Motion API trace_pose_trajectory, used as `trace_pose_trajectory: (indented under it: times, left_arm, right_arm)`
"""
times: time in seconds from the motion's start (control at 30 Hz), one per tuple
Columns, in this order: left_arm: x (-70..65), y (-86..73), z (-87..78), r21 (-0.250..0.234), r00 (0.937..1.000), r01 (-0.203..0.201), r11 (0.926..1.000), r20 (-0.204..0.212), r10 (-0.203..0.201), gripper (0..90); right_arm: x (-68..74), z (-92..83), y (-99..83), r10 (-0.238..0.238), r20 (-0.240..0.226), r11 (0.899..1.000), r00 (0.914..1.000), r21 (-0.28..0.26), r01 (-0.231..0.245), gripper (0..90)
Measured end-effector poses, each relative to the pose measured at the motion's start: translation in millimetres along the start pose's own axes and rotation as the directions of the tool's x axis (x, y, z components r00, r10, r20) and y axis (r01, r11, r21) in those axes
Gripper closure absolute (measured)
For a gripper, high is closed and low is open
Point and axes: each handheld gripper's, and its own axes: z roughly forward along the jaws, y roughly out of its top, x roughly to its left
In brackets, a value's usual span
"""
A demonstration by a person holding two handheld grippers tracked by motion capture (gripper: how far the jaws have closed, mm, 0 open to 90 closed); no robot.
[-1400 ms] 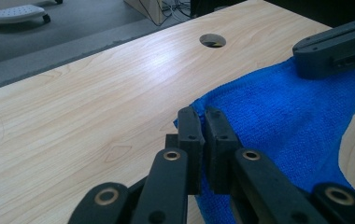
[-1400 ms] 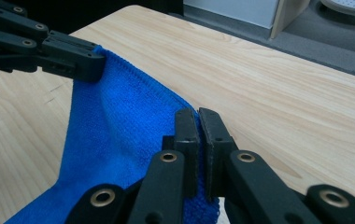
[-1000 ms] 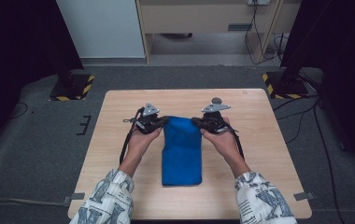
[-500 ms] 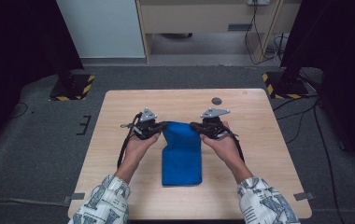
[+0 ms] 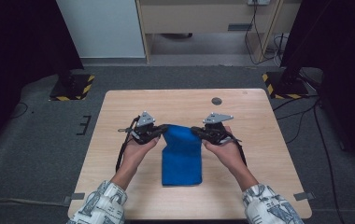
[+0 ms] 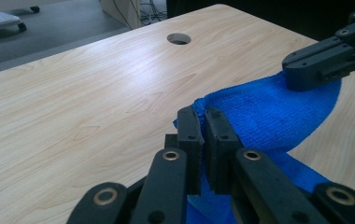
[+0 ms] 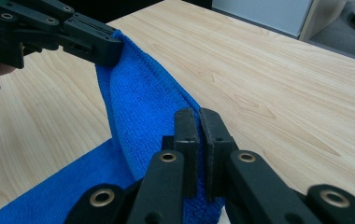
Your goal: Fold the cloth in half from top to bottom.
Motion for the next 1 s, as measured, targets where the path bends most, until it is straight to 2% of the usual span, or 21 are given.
trace_pose_trajectory:
  times: [0.3, 0.53, 0.73, 1.0]
  left_arm:
    - [-6.7, -4.9, -6.4, -0.008, 0.9996, -0.011, 0.9999, 0.025, 0.011, 85.6]
    - [-10.4, -13.5, -9.3, -0.008, 0.9992, -0.005, 1.0, 0.039, 0.005, 85.5]
    - [-13.3, -18.8, -16.0, -0.027, 0.9982, 0.012, 0.9996, 0.06, -0.01, 85.5]
    - [-19.8, -20.5, -19.7, -0.04, 0.9983, 0.004, 0.9992, 0.058, -0.002, 85.5]
  right_arm:
    - [4.3, -7.8, -6.1, -0.003, -0.012, 1.0, 0.9999, -0.003, 0.003, 86.7]
    - [5.6, -9.4, -10.5, 0.005, -0.023, 1.0, 0.9997, -0.001, -0.005, 86.4]
    - [5.8, -14.4, -9.2, 0.01, -0.036, 1.0, 0.9993, -0.019, -0.01, 86.1]
    - [10.2, -18.9, -11.2, -0.004, -0.043, 1.0, 0.9991, -0.019, 0.003, 86.0]
